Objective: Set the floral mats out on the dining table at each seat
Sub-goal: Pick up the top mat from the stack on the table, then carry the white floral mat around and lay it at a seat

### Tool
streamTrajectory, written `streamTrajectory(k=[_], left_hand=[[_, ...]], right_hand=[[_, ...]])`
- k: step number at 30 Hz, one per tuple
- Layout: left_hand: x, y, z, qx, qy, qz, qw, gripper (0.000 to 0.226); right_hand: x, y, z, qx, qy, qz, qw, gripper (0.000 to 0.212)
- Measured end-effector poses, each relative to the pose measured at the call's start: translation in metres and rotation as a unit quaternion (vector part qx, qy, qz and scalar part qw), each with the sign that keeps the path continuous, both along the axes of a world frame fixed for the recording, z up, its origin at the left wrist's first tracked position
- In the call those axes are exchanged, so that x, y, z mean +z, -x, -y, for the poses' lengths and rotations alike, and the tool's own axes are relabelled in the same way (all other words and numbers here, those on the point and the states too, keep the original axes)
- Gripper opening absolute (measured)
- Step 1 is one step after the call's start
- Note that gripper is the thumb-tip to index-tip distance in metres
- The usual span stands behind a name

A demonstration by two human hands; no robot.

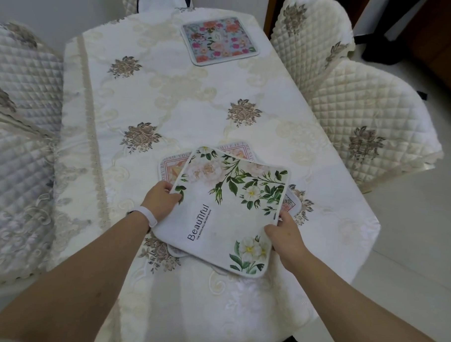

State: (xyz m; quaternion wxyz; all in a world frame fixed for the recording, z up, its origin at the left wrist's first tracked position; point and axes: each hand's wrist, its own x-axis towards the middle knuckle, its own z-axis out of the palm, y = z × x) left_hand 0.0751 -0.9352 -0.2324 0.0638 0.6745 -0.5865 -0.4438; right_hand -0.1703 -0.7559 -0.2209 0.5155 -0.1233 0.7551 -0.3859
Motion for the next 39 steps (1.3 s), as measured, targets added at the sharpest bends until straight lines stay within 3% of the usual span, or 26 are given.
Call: streamTrajectory(k=[6,10,16,27,39], left_hand=[[0.010,-0.004,-0.022,0.063,-0.013,-0.115,0.991,0.020],[0.021,0.001,-0.032,0.070,-0.017,-0.190,0.979,0.012],[0.042,0.027,-0.054,0.067,-0.038,-0.274,0.959,0.018],[0.089,0.106,-0.119,0.046,-0.023,-0.324,0.945,0.014],[0.120,0.318,-0.242,-0.011,0.004,-0.338,0.941,0.009]], right_hand=[[0.021,0.004,-0.011,-0.023,0.025,-0.046,0.998,0.034],[0.034,0.005,-0.025,-0.054,0.030,-0.068,0.996,0.031],[0.062,0.024,-0.055,-0.102,0.051,-0.113,0.987,0.031],[0.090,0.095,-0.129,-0.165,0.098,-0.141,0.971,0.030],[0.089,0.282,-0.271,-0.244,0.144,-0.123,0.951,0.035]])
